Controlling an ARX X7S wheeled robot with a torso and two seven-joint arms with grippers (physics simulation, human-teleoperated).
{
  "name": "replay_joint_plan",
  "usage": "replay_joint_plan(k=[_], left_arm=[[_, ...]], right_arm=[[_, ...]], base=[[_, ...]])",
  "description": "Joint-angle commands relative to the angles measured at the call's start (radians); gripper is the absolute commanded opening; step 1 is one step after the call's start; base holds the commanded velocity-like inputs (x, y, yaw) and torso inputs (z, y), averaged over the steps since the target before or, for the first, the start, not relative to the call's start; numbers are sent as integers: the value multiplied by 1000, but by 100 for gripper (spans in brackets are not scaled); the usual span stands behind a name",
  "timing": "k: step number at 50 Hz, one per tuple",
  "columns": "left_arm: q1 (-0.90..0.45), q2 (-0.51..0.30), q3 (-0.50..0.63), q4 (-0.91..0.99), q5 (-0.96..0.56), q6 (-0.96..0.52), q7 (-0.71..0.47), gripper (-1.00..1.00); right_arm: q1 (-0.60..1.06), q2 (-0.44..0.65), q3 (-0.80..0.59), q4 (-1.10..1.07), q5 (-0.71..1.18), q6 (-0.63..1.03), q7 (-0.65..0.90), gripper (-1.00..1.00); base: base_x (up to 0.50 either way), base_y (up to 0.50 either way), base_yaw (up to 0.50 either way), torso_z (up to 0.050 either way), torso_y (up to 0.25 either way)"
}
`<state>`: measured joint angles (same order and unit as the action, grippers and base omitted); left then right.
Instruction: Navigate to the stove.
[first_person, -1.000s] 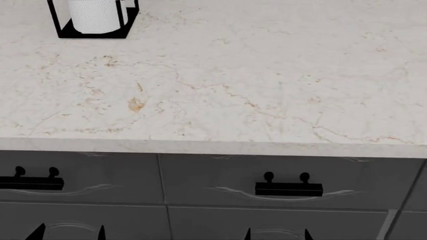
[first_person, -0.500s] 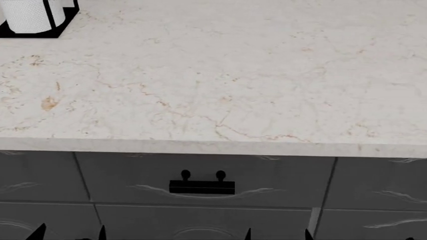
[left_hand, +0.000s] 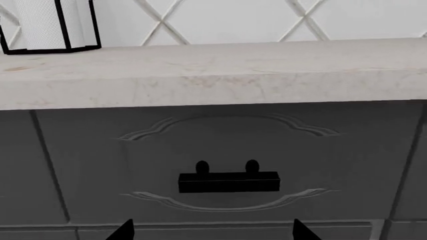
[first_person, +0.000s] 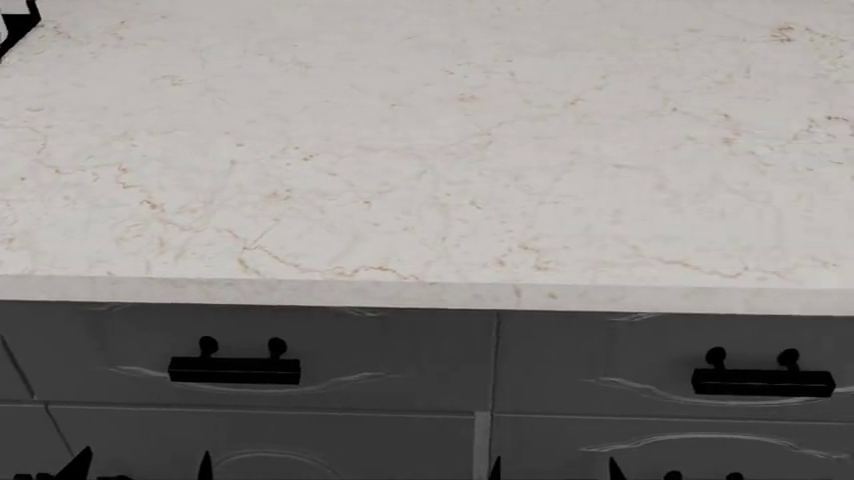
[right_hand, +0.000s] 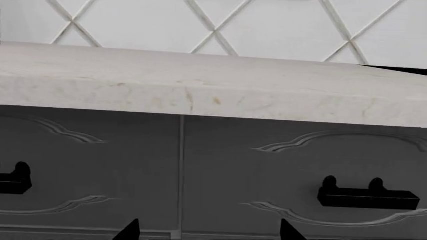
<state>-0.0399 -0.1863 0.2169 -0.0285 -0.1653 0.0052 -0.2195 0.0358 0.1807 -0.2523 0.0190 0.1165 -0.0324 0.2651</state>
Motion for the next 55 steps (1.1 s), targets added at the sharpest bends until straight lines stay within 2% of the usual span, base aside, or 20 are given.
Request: replay_joint_plan(k=[1, 55], left_arm=[[0, -3, 8, 0, 0, 6, -7, 100], [-6, -25, 29, -1, -26, 9, -26, 100]], right_arm=[[1, 6, -5, 1, 5, -2, 5, 100], [6, 24, -31, -4, 23, -3, 29, 100]], base=[[-1, -500, 0, 0, 0], [-1, -500, 0, 0, 0]])
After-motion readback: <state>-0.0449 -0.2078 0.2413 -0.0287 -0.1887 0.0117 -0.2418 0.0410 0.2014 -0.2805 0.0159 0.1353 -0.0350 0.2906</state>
